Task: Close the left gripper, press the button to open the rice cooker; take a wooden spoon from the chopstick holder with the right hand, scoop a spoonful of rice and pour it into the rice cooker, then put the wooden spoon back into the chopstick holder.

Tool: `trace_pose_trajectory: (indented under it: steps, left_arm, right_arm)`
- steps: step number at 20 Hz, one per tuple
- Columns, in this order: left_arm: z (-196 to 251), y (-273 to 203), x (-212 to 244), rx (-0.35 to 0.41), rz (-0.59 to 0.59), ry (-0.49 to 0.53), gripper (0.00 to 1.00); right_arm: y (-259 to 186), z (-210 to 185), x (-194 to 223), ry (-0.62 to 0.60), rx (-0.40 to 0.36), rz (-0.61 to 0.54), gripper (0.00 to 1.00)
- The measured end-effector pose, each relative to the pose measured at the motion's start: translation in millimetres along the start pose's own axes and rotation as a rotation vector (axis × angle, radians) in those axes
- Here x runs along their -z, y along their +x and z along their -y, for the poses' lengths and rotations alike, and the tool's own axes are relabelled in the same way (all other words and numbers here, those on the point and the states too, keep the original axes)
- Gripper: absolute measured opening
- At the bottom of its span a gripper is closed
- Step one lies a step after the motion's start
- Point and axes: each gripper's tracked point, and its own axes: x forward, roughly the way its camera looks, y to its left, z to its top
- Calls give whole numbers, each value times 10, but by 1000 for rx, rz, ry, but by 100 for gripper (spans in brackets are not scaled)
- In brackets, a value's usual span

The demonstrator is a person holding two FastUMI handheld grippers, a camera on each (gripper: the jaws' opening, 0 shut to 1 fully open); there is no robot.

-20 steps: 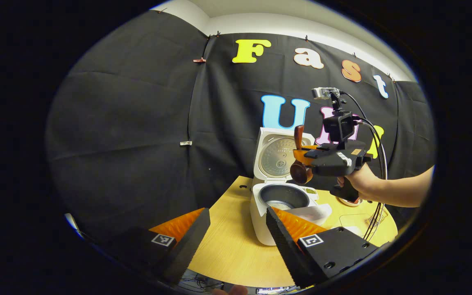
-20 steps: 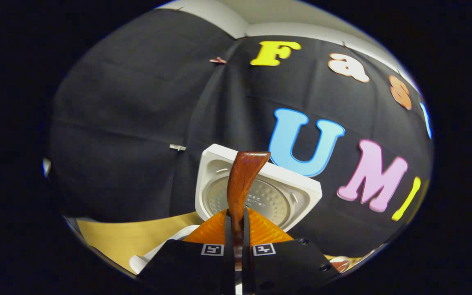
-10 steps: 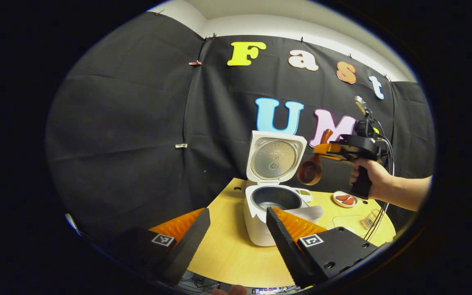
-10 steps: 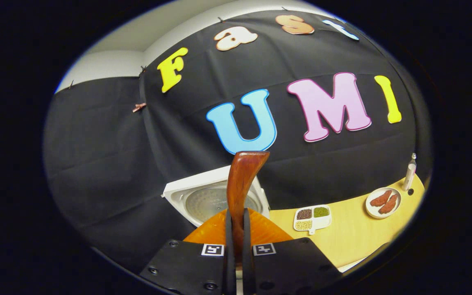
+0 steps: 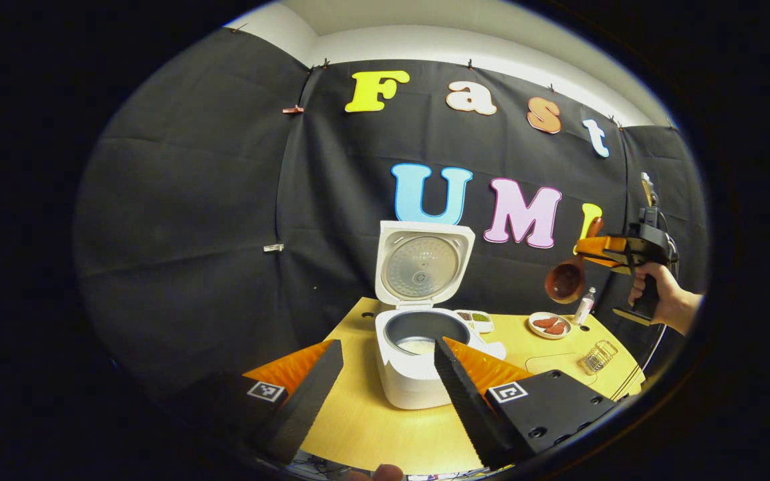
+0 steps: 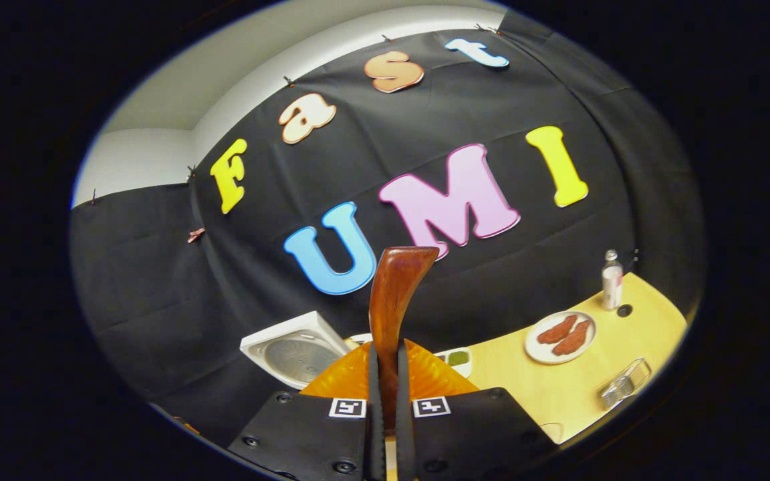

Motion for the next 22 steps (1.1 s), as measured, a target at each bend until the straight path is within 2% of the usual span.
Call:
trace_pose_trajectory:
  steps: [6, 9, 16, 22]
  left_arm:
    - [310, 115, -63, 17, 2, 15, 95]
    - [448, 176, -75, 12, -6, 7, 95]
    - [865, 218, -163, -27, -15, 47, 95]
    - [1267, 188, -131, -57, -36, 9, 95]
  right_arm:
    - [-545, 1345, -473, -7, 179, 72, 11]
    - [-696, 1894, -531, -39, 233, 68, 11]
    - [-690, 2819, 33, -120, 230, -84, 11]
    - [-558, 3320, 630, -133, 225, -185, 11]
